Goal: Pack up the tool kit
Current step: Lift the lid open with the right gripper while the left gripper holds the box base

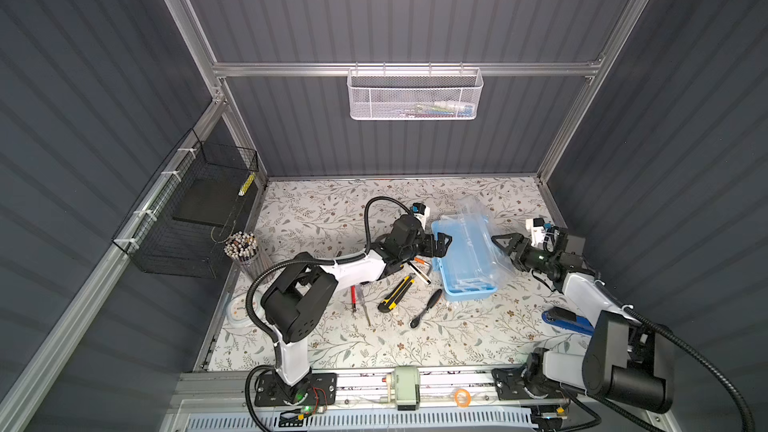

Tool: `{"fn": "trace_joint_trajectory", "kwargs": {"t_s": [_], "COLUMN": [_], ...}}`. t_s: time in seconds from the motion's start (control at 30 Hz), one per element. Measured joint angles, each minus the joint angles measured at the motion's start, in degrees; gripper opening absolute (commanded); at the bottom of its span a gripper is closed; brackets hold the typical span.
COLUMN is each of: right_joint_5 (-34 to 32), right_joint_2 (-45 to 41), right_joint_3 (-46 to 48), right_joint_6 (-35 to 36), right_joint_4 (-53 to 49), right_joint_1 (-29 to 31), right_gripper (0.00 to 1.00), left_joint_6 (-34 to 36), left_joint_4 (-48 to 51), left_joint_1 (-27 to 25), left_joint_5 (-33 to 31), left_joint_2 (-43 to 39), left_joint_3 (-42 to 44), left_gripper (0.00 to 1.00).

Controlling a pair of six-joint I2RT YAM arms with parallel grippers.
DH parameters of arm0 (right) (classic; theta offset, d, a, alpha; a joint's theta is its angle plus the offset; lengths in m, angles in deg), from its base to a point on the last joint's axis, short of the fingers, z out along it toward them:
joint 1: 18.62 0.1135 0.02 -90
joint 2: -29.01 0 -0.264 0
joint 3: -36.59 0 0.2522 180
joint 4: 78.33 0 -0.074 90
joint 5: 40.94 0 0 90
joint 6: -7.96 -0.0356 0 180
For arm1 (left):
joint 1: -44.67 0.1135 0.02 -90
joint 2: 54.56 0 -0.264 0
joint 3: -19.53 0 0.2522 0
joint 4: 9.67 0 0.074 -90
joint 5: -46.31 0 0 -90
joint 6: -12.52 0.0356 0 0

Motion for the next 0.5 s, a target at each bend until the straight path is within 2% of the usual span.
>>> {"fn": "trace_joint_trajectory", "kwargs": {"t_s": [0.5], "right_joint_5": [6.3], "right_joint_2": [3.8], "right_joint_3": [3.9], "right_joint_6": [-9.0], "right_joint_4": [13.0], "right_joint_1": [-3.3], "right_gripper": [0.82], "left_joint_6": [0.4], "left_joint_4": [3.5], "left_joint_1": [0.2], "left_joint_5": [-0.7], "left_joint_2": [1.8], "left_joint_3": [-3.0], "left_gripper": [1.00]}}
